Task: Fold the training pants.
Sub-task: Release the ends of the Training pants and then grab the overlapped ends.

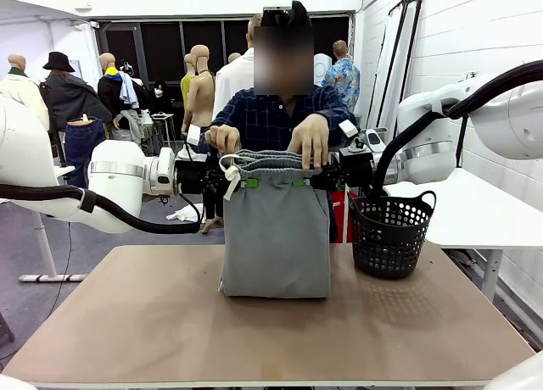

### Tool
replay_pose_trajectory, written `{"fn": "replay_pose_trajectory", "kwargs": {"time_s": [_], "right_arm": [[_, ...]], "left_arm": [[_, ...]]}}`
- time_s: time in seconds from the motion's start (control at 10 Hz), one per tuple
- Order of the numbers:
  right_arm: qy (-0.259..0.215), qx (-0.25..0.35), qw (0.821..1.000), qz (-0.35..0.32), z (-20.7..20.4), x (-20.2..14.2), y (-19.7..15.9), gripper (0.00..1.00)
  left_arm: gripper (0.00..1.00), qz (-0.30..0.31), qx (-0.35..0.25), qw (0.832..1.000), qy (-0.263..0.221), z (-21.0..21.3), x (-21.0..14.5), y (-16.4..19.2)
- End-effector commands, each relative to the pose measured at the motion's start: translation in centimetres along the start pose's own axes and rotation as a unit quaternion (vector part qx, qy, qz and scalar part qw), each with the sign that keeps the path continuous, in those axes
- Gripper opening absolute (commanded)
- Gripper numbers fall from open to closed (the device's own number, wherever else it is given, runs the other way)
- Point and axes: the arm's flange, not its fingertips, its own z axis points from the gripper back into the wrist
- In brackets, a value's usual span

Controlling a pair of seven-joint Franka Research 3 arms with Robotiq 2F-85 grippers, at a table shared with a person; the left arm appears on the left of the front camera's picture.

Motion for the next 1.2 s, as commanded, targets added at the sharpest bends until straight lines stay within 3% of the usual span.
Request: {"fn": "replay_pose_trajectory", "kwargs": {"time_s": [0.0,1.1], "right_arm": [[-0.002,0.002,1.000,0.001,-0.04,0.19,0.06,0.00],[-0.002,0.002,1.000,0.001,-0.04,0.19,0.06,0.00]], "left_arm": [[0.00,-0.008,0.009,1.000,-0.013,0.19,0.08,-0.31],[0.00,-0.008,0.009,1.000,-0.013,0.19,0.08,-0.31]]}}
